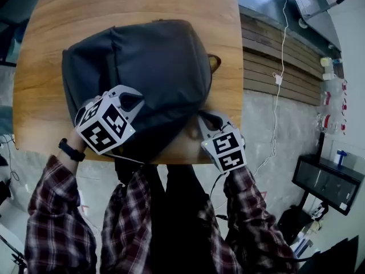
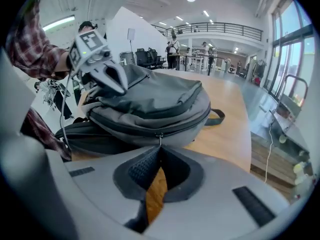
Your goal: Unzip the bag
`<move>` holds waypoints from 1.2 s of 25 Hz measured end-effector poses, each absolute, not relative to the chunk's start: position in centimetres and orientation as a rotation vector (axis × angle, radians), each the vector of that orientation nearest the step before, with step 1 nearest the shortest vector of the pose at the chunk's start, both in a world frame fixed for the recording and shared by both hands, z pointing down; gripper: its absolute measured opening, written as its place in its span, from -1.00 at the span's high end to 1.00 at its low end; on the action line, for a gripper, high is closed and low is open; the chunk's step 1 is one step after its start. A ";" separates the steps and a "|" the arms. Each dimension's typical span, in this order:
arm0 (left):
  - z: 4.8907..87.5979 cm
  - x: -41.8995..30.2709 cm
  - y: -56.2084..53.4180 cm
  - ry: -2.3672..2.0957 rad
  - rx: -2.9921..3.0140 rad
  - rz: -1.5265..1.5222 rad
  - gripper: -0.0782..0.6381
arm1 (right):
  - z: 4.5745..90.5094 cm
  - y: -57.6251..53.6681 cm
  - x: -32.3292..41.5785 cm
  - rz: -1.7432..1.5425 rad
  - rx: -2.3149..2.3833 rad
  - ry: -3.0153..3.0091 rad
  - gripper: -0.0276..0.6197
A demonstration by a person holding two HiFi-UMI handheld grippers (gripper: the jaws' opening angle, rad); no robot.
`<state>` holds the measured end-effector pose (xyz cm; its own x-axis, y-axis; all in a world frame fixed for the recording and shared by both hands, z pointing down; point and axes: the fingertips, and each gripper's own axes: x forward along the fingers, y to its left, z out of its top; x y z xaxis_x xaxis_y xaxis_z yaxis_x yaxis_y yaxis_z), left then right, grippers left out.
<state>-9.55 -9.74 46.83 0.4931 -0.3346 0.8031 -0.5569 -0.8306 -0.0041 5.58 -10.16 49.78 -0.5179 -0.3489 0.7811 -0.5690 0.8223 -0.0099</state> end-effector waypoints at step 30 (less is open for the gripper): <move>51.3 -5.7 -10.7 -1.030 2.227 0.961 0.76 | 50.3 -1.5 -2.1 0.493 0.605 -2.177 0.88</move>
<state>-5.66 -10.69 51.33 0.4643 -0.4422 0.7674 -0.7962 -0.5880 0.1428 -2.05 -1.49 50.34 -0.5608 -0.2557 0.7875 -0.5700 0.8090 -0.1433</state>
